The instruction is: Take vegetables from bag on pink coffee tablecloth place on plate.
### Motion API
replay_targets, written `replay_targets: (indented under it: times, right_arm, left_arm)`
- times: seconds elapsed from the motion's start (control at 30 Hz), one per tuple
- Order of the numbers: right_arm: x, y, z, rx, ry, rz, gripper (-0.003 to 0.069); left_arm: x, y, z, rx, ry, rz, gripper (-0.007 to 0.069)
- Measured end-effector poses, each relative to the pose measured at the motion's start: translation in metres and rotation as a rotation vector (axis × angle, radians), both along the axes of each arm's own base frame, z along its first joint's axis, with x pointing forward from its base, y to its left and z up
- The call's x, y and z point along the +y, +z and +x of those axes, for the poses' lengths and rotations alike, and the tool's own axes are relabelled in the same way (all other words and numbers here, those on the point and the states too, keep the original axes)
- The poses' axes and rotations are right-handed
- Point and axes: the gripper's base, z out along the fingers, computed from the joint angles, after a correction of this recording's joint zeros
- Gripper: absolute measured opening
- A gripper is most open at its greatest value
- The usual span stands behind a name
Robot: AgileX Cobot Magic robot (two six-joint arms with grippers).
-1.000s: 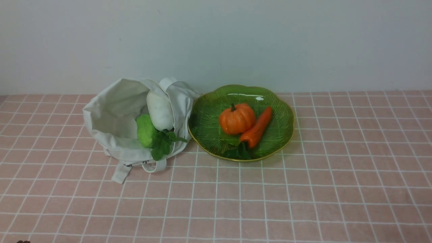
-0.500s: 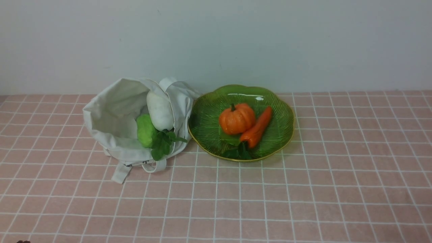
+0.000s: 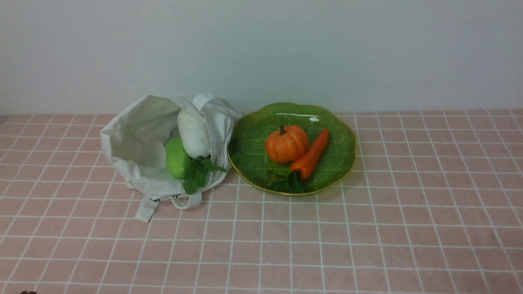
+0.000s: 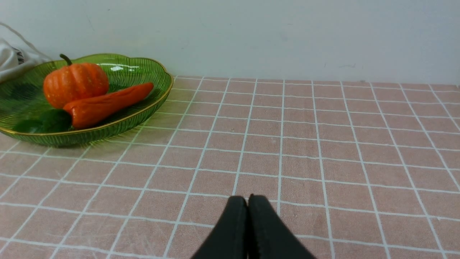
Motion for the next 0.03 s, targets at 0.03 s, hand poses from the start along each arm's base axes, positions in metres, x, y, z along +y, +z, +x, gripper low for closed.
replay_targets:
  times: [0.03]
  right_arm:
    - [0.0000, 0.0000, 0.0000, 0.000, 0.000, 0.000, -0.0016]
  left_arm:
    - [0.0000, 0.0000, 0.0000, 0.000, 0.000, 0.000, -0.0005]
